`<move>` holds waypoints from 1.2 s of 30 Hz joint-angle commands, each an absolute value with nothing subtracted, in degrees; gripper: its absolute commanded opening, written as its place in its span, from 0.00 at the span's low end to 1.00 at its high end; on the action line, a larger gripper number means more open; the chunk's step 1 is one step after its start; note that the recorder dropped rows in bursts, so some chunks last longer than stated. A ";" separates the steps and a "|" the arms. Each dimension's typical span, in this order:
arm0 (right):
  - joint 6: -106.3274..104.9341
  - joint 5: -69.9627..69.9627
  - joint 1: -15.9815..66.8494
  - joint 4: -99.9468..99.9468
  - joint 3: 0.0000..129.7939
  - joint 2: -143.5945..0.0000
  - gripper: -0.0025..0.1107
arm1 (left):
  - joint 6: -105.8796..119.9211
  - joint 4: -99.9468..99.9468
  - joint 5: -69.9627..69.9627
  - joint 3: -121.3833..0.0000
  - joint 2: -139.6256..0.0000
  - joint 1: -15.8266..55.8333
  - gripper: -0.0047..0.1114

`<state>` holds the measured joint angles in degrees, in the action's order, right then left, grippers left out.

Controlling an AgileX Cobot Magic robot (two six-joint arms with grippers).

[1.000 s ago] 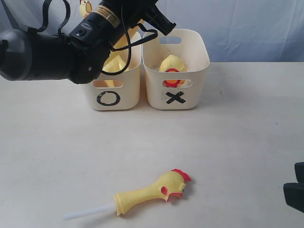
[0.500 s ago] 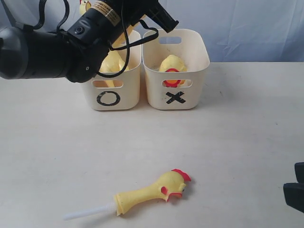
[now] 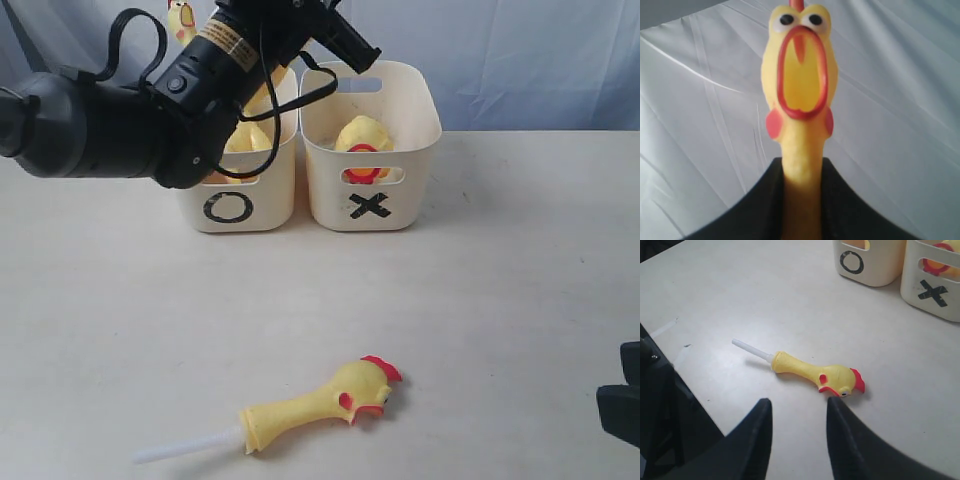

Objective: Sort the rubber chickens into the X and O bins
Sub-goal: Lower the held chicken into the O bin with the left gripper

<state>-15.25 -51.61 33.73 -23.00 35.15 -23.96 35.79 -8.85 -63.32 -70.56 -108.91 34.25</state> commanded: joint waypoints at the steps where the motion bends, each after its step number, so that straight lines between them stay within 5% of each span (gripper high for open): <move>1: -15.34 -51.33 33.79 -22.91 34.84 -23.59 0.33 | 34.89 -8.48 -67.09 -70.96 -110.11 32.74 0.04; 25: -15.34 -51.33 33.79 -22.91 34.84 -23.59 0.33 | 9.22 -6.28 -68.55 -73.23 -114.87 23.34 0.04; 36: -15.34 -51.33 33.79 -22.91 34.84 -23.59 0.33 | 5.57 -3.83 -56.97 -82.01 -120.33 22.86 0.04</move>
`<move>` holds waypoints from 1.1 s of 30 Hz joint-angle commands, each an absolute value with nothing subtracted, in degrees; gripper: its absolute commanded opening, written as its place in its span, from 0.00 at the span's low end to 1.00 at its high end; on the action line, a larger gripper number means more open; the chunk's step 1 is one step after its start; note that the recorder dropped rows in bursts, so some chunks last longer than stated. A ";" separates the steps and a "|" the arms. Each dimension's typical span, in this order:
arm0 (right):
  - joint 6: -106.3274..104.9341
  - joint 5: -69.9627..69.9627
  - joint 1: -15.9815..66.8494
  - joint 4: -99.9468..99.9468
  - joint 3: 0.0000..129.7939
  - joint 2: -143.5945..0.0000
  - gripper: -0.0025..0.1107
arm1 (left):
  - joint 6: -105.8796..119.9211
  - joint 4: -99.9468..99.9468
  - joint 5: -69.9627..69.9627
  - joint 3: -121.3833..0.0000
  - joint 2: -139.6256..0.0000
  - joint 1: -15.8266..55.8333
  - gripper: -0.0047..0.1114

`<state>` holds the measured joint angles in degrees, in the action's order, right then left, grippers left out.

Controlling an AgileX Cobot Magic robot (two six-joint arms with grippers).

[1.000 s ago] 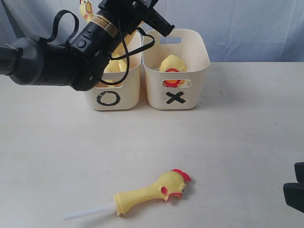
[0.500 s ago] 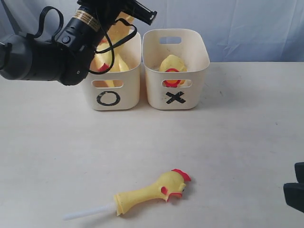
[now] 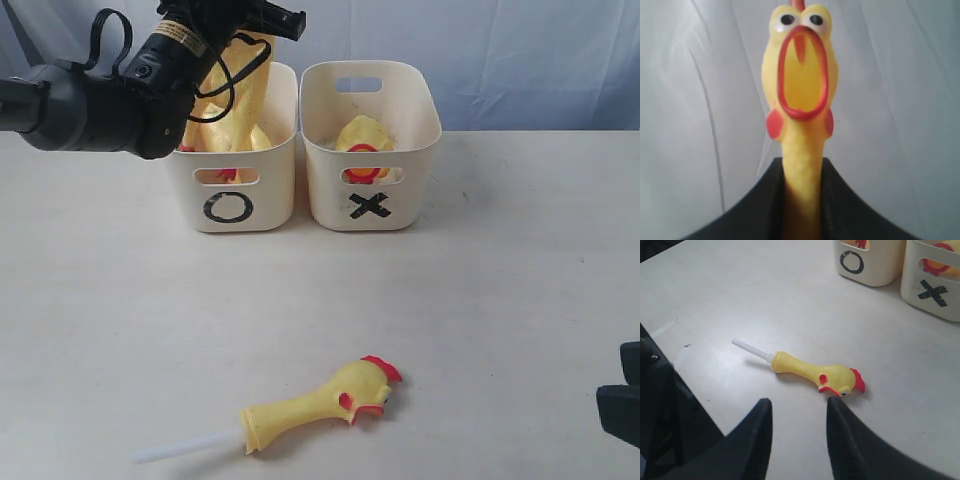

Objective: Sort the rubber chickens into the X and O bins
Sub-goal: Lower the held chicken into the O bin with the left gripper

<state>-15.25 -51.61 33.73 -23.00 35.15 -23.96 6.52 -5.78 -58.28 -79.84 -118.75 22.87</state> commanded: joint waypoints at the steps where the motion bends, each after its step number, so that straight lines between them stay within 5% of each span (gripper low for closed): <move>1: -15.34 -51.33 33.79 -22.91 34.84 -23.59 0.33 | 4.90 -2.58 -55.98 -82.89 -121.28 22.86 0.04; 10: -15.34 -51.33 33.79 -22.91 34.84 -23.59 0.33 | 4.93 3.47 -46.61 -88.34 -126.00 22.51 0.06; 23: -15.34 -51.33 33.79 -22.91 34.84 -23.59 0.33 | 4.93 4.60 -43.70 -89.18 -126.00 22.23 0.51; 33: -15.34 -51.33 33.79 -22.91 34.84 -23.59 0.33 | 5.08 8.30 -45.25 -89.18 -126.00 21.74 0.53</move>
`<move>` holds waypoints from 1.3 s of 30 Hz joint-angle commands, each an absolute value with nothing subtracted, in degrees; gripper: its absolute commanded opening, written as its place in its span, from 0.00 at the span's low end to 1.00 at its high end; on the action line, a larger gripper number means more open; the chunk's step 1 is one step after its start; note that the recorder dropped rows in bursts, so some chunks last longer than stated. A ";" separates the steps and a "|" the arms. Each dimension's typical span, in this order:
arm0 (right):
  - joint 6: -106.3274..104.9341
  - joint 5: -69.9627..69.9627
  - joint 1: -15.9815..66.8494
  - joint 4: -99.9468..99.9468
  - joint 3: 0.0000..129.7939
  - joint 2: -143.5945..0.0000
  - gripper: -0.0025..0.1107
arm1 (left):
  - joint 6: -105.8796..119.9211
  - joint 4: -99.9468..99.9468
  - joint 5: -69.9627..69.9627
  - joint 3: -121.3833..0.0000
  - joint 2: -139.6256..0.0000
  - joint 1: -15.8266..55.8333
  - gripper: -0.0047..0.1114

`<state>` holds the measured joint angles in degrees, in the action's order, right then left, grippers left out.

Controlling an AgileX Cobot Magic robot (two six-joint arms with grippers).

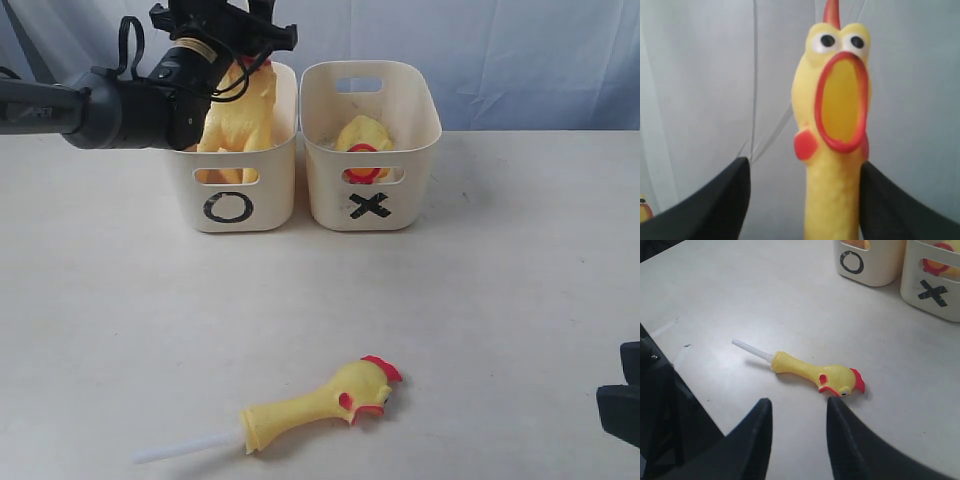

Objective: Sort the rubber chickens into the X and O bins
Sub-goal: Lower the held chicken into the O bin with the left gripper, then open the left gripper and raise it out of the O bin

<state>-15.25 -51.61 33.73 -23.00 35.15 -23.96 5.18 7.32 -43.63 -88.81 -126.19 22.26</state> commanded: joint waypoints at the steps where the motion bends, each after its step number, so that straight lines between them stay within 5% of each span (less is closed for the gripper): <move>1: -15.34 -51.33 33.79 -22.91 34.84 -23.59 0.33 | 5.08 8.30 -45.38 -89.30 -126.00 21.62 0.53; 10: -15.34 -51.33 33.79 -22.91 34.84 -23.59 0.33 | 5.08 6.12 -44.64 -89.68 -126.00 21.23 0.54; 23: -15.34 -51.33 33.79 -22.91 34.84 -23.59 0.33 | 5.08 5.42 -43.63 -89.80 -125.90 21.23 0.82; 39: -15.34 -51.33 33.79 -22.91 34.84 -23.59 0.33 | 6.43 5.42 -39.16 -89.80 -120.94 21.23 0.83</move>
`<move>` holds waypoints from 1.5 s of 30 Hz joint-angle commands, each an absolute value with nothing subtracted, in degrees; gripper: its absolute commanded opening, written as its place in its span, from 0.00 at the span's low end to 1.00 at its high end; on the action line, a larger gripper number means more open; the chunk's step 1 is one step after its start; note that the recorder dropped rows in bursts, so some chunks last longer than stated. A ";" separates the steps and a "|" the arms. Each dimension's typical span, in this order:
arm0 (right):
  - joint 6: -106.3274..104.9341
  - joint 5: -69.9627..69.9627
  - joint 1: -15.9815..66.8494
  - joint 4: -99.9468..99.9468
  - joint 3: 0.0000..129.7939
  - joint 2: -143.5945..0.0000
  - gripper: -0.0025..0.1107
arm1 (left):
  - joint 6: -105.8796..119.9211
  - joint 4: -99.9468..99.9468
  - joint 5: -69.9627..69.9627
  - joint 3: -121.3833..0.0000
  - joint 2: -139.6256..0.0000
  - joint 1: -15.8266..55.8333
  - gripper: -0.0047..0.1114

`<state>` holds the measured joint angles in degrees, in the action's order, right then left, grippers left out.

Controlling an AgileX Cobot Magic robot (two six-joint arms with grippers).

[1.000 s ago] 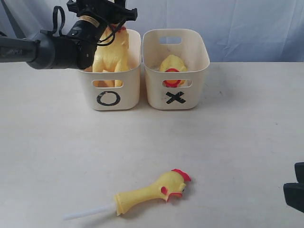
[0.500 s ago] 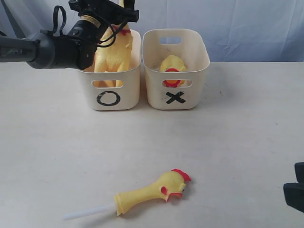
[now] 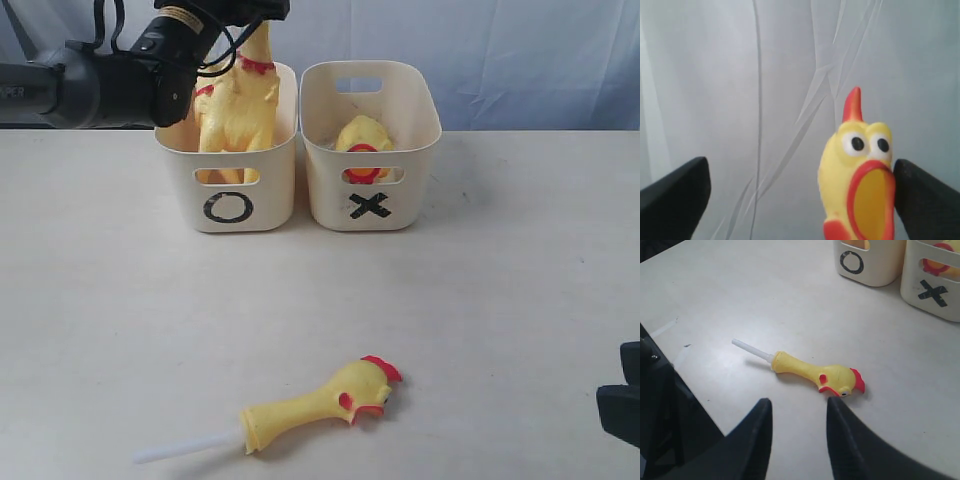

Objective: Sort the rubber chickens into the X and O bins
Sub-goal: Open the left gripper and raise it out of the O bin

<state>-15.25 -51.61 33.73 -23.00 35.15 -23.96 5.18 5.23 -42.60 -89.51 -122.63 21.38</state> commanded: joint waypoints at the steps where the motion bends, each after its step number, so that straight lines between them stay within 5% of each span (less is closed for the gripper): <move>1: -15.34 -51.33 33.79 -22.91 34.84 -23.59 0.33 | 6.96 5.42 -38.12 -89.80 -120.62 21.23 0.83; 23: -15.34 -51.33 33.79 -22.91 34.84 -23.59 0.33 | 8.59 2.94 0.00 -89.80 -109.31 21.23 0.82; 32: -15.34 -51.33 33.79 -22.91 34.84 -23.59 0.33 | 8.59 2.70 5.21 -89.80 -107.33 21.23 0.81; 35: -15.34 -51.33 33.79 -22.91 34.84 -23.59 0.33 | 8.59 2.70 7.46 -89.80 -106.54 21.23 0.67; 43: -15.34 -51.33 33.79 -22.91 34.84 -23.59 0.33 | 9.36 1.27 18.40 -89.80 -103.69 21.23 0.04; 45: -15.34 -51.33 33.79 -22.91 34.84 -23.59 0.33 | 9.38 1.08 21.28 -89.67 -103.02 21.23 0.04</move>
